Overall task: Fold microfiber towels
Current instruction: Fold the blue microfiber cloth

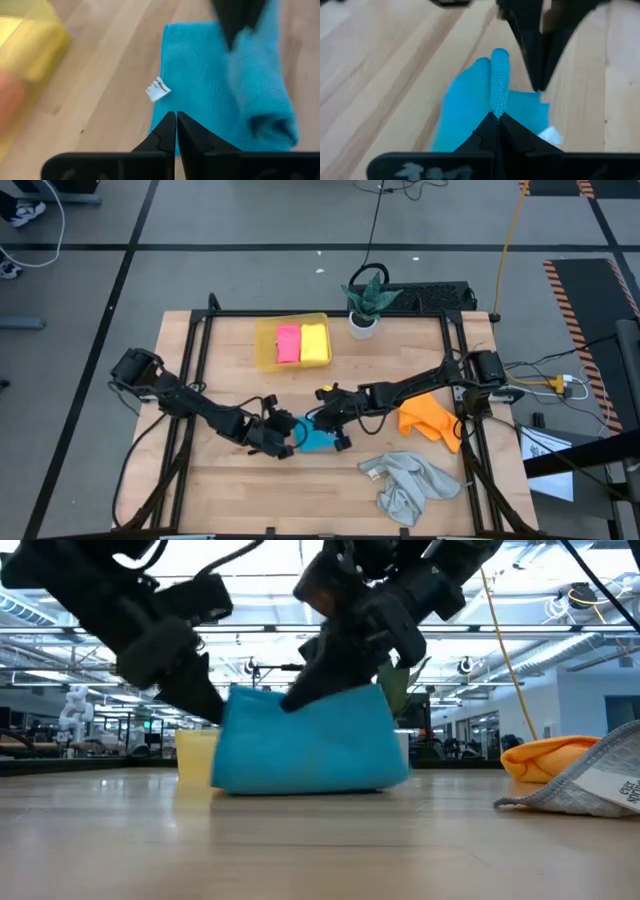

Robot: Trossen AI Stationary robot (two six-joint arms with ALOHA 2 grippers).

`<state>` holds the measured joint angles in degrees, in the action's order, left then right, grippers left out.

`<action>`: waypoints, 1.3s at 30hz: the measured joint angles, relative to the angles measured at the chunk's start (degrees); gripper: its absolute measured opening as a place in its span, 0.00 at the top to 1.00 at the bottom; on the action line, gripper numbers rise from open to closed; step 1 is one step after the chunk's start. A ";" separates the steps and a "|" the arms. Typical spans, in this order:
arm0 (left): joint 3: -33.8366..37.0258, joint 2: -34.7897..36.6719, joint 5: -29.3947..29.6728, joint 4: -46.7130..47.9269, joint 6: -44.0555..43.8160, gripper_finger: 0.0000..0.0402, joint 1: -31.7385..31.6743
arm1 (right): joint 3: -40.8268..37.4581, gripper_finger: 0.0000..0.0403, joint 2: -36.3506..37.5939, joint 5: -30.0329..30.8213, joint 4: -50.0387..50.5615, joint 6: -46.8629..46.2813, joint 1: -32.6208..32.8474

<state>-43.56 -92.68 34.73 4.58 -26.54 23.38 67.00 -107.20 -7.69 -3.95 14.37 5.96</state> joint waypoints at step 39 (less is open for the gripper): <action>-0.03 -13.77 -6.46 -17.10 15.53 0.97 -3.15 | 0.00 1.00 2.34 4.05 6.66 2.97 5.21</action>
<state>-43.59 -106.45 28.27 -12.52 -11.01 20.22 67.00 -104.86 -3.65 2.70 17.34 11.16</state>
